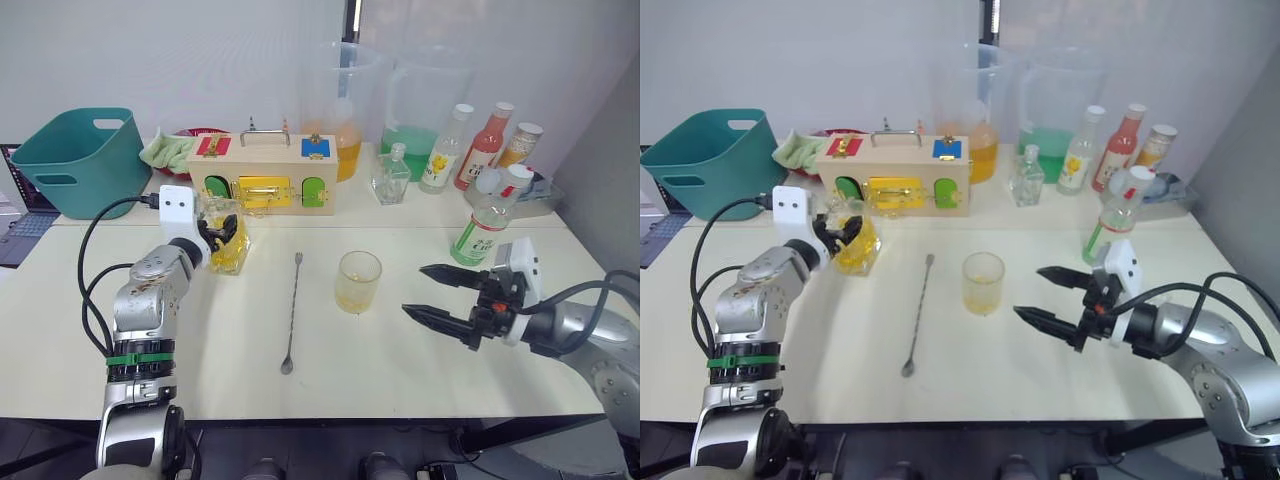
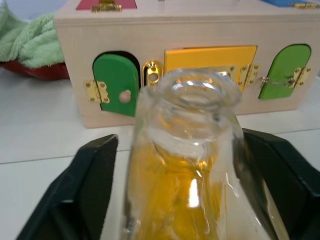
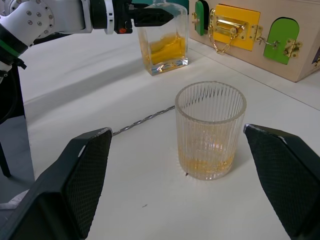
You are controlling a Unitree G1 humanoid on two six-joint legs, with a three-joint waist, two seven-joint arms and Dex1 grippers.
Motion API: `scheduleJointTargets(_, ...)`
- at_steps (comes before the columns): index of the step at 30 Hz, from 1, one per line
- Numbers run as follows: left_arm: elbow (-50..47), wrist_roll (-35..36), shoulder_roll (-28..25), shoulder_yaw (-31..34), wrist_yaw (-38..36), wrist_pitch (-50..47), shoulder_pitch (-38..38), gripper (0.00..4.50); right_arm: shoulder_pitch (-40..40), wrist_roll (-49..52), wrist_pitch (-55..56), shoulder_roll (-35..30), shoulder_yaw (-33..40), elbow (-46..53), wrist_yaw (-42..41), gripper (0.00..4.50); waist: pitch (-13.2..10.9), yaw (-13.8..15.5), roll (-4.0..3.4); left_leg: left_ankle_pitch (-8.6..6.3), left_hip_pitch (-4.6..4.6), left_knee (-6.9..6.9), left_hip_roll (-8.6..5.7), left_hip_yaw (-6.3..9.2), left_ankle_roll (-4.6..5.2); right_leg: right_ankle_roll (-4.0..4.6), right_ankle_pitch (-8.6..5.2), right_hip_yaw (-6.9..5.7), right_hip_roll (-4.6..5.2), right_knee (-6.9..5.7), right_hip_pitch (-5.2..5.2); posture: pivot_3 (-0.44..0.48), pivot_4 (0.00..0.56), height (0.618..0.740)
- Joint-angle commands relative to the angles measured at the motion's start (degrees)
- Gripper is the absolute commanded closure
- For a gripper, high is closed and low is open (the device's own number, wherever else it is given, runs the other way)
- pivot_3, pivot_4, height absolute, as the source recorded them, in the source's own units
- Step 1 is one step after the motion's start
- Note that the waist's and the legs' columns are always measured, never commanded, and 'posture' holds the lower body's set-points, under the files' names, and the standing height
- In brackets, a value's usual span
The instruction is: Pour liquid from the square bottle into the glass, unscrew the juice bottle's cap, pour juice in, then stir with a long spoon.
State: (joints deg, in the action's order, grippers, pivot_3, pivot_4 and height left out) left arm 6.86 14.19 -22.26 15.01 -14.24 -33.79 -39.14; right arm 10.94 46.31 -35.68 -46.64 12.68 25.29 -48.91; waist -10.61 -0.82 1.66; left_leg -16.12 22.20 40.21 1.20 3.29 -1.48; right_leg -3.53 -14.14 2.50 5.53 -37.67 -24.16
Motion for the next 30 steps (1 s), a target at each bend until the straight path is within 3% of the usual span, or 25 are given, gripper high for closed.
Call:
scheduleJointTargets(1,-3.91,1.75,-0.60,2.09,0.21,2.10,-0.97,0.04,1.32,0.47,-0.23,-0.16,0.76,0.70,-0.17,0.00,0.00,0.04,0.00,0.00,-0.01,0.00,0.00,0.00,0.00,0.00,0.00,0.00,0.00,0.00,0.00,0.000,0.150,0.740)
scheduleJointTargets(8,-6.40,4.74,-1.52,3.47,-2.38,6.96,-3.51,0.04,1.89,0.54,-0.33,0.28,0.99,0.59,0.16,0.00,0.00,0.06,0.00,0.02,-0.01,0.00,0.00,0.00,-0.03,0.01,0.00,0.01,0.00,0.00,0.02,0.000,0.150,0.740)
scheduleJointTargets(12,-7.29,6.32,-5.00,3.07,-8.82,10.81,-4.46,0.04,2.38,-0.13,0.54,0.34,2.05,-0.40,0.25,0.00,0.00,0.05,0.00,0.02,-0.02,0.00,-0.01,0.00,-0.03,0.01,0.00,0.01,0.01,0.00,0.03,0.000,0.150,0.740)
scheduleJointTargets(17,-8.19,11.49,-10.31,2.78,-18.12,8.53,-4.36,0.04,2.29,-1.72,1.73,-0.69,4.14,-3.59,-0.50,0.00,0.00,0.01,0.00,0.02,-0.05,-0.02,-0.01,-0.02,-0.03,0.01,0.00,0.02,0.00,0.00,0.03,0.000,0.150,0.740)
scheduleJointTargets(20,-9.64,15.55,-16.32,2.76,-26.46,3.88,-1.44,0.04,0.94,-3.27,3.66,-1.31,6.55,-6.13,-1.36,0.00,0.00,-0.17,-0.01,0.02,-0.06,-0.04,0.00,-0.02,-0.03,0.01,0.00,0.02,-0.01,0.00,0.03,0.000,0.150,0.740)
scheduleJointTargets(23,-10.19,15.82,-20.78,2.07,-30.29,2.94,1.35,0.04,0.20,-3.66,4.38,-1.83,8.21,-7.55,-2.52,0.00,0.00,-0.23,-0.01,0.02,-0.17,-0.20,0.00,-0.08,-0.03,0.02,0.00,0.08,0.00,0.01,0.04,0.000,0.150,0.740)
scheduleJointTargets(29,-4.63,17.98,-24.42,9.51,-33.56,5.96,5.72,0.04,-2.57,-5.34,6.79,-3.55,13.44,-10.54,-4.19,0.00,0.00,-0.18,-0.01,0.02,-0.18,-0.25,0.02,-0.07,-0.03,0.02,-0.01,0.07,-0.01,0.04,0.05,0.000,0.150,0.740)
scheduleJointTargets(30,-2.39,18.53,-26.28,11.41,-39.75,9.23,8.44,0.04,-4.83,-5.91,7.37,-3.86,15.54,-11.38,-5.00,0.00,0.00,-0.18,-0.01,0.02,-0.18,-0.25,0.02,-0.07,-0.03,0.02,-0.01,0.07,-0.01,0.05,0.06,0.000,0.150,0.740)
